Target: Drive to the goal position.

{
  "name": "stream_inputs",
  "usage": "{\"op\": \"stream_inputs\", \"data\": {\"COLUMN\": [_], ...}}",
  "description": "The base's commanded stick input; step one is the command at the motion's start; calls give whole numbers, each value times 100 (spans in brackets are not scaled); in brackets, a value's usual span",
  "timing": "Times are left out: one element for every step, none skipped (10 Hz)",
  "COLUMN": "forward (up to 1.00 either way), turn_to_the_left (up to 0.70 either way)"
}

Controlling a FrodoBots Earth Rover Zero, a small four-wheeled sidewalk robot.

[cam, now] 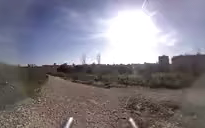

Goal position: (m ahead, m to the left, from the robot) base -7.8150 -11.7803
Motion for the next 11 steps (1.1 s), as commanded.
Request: {"op": "stream_inputs", "data": {"forward": [50, 50, 50, 50, 50, 50, 50, 50, 50, 50, 50], "turn_to_the_left": [0, 0, 0, 0, 0, 0, 0, 0, 0, 0, 0]}}
